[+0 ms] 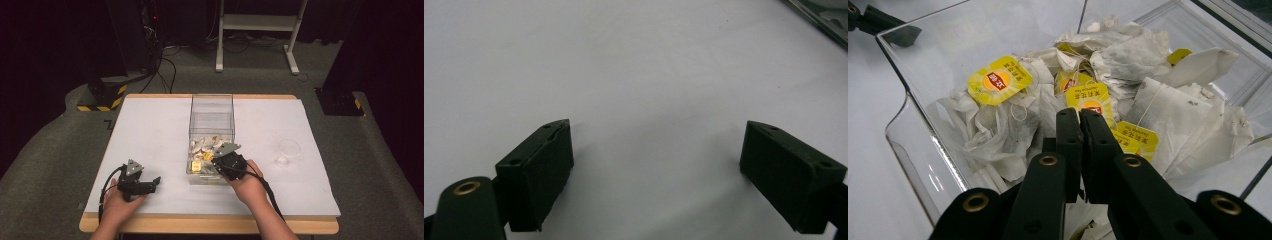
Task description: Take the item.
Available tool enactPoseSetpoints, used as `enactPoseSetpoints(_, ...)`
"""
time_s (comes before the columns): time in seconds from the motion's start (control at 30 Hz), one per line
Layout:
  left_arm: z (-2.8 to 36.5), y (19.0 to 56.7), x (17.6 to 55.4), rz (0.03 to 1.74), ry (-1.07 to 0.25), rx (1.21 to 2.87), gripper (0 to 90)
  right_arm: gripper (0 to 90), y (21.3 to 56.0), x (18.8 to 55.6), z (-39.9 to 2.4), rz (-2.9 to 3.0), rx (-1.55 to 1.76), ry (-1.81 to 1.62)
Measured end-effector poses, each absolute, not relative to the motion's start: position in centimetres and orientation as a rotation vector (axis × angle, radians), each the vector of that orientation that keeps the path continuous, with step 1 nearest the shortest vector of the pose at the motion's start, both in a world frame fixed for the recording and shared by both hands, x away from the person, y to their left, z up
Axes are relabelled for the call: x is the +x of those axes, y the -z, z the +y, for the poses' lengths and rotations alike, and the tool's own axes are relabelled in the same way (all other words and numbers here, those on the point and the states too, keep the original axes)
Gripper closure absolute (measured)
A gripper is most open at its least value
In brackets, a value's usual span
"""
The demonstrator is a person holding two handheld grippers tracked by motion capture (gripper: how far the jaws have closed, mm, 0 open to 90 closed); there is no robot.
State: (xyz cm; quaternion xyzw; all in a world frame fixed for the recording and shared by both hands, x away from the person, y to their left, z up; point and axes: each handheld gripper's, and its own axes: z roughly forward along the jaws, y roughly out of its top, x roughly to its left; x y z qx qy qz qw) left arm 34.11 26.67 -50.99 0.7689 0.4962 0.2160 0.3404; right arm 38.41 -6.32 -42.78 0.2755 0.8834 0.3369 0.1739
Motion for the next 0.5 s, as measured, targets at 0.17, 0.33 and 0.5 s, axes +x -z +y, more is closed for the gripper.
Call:
enactPoseSetpoints(0.17, 26.7, 51.0, 34.1, 1.291, -0.562, 2.001, 14.1, 88.1, 42.7, 38.1, -6.9, 2.472, 0.797, -1.008)
enactPoseSetpoints(0.33, 26.7, 51.0, 34.1, 1.291, -0.562, 2.001, 14.1, 88.2, 42.7, 37.8, -7.8, 2.419, 0.842, -1.099)
enactPoseSetpoints(0.5, 26.7, 51.0, 34.1, 1.292, -0.562, 2.001, 14.1, 88.4, 42.8, 37.6, -8.5, 2.38, 0.869, -1.159)
